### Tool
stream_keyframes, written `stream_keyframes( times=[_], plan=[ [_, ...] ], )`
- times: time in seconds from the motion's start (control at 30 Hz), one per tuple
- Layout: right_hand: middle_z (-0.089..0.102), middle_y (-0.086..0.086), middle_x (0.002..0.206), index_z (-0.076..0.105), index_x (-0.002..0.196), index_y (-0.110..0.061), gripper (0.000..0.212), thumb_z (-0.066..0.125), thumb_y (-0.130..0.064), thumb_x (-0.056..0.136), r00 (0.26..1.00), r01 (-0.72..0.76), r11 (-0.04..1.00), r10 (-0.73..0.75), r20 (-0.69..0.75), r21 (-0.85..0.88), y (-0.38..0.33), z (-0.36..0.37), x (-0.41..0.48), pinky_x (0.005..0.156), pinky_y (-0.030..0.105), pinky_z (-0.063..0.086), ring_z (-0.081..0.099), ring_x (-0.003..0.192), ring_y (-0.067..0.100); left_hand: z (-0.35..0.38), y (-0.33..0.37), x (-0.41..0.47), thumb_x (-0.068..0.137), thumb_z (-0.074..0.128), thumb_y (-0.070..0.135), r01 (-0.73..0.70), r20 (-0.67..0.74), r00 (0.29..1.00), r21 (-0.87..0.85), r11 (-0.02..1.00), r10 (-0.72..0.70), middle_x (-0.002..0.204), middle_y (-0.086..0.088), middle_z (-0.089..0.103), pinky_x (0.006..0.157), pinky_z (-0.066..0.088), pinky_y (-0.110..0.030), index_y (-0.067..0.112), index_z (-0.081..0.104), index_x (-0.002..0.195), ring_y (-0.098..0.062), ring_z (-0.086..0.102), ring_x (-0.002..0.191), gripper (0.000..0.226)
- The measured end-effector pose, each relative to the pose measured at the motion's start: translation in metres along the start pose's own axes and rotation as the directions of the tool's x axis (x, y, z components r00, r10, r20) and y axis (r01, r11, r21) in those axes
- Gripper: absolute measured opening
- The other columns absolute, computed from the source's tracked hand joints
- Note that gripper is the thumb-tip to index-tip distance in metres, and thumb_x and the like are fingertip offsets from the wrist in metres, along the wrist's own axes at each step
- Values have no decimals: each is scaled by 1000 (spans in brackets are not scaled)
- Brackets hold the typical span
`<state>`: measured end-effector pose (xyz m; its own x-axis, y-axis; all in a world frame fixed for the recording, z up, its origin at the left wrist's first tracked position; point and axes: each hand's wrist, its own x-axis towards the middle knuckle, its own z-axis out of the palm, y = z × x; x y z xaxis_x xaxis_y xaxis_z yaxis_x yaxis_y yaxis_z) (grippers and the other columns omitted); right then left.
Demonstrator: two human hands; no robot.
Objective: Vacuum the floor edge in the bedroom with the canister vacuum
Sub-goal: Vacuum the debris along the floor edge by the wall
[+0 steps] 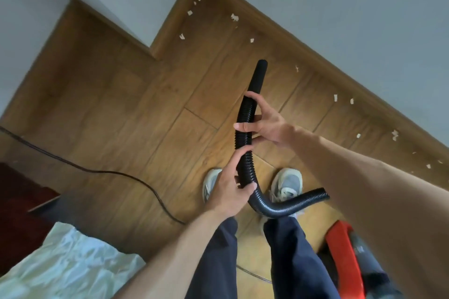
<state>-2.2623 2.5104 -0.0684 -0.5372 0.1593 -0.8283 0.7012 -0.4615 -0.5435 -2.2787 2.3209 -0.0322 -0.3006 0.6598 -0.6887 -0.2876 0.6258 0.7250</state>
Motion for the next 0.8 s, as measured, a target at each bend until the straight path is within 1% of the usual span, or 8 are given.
stream_keyframes(
  times=[0.13,0.23,0.37,0.4,0.5,0.57,0.7,0.8],
  plan=[
    [59,16,125,28,149,-43,91,80,-9,82,999,10,996,-5,51,-87,-28,-4,13,75,49,62,70,98,28,-5,18,16,79,65,-6,-8,-66,998,-62,998,3,126,32,53,98,54,-42,51,44,135,-4,57,110,82],
    [57,12,128,23,151,-46,96,79,-8,83,991,-10,988,30,129,-157,-51,-12,27,79,46,62,68,103,23,-10,31,29,80,64,-8,11,-88,996,-113,994,-21,130,21,53,97,55,-43,58,44,131,-7,56,114,86],
    [56,-1,119,12,152,-53,105,73,1,86,953,-60,962,135,271,-268,-72,-24,43,88,47,59,67,109,23,-13,39,43,82,66,-10,41,-84,995,-189,981,-58,132,11,53,95,57,-39,63,45,125,-17,56,119,87],
    [56,-2,118,12,153,-53,105,73,1,86,950,-61,961,138,279,-268,-74,-26,46,88,46,60,66,110,22,-12,41,47,83,67,-10,53,-87,994,-222,974,-74,132,7,54,93,58,-38,65,45,123,-21,57,118,87],
    [58,7,122,21,151,-49,100,75,1,84,969,-40,973,93,227,-227,-74,-30,56,86,47,60,67,108,25,-6,47,60,83,70,-7,76,-120,986,-292,953,-116,131,-2,56,83,61,-32,65,45,123,-28,60,116,85],
    [60,8,121,26,149,-47,98,78,2,82,978,-28,981,67,199,-194,-73,-35,63,86,49,60,68,106,25,-2,50,70,81,74,-4,90,-145,980,-299,950,-139,132,-1,56,81,61,-30,64,44,126,-27,61,117,87],
    [56,7,127,27,148,-46,99,79,2,79,968,-32,980,79,240,-195,-84,-47,79,85,47,61,66,108,23,-3,58,83,72,83,2,75,-133,985,-265,961,-113,141,13,46,94,58,-36,61,40,133,-15,56,122,95],
    [52,1,128,26,149,-48,103,81,1,77,954,-46,966,117,275,-253,-91,-50,95,85,45,61,64,109,18,-9,58,94,67,87,10,67,-103,990,-267,961,-98,143,10,46,98,55,-46,58,38,137,-20,59,118,99]
  ],
)
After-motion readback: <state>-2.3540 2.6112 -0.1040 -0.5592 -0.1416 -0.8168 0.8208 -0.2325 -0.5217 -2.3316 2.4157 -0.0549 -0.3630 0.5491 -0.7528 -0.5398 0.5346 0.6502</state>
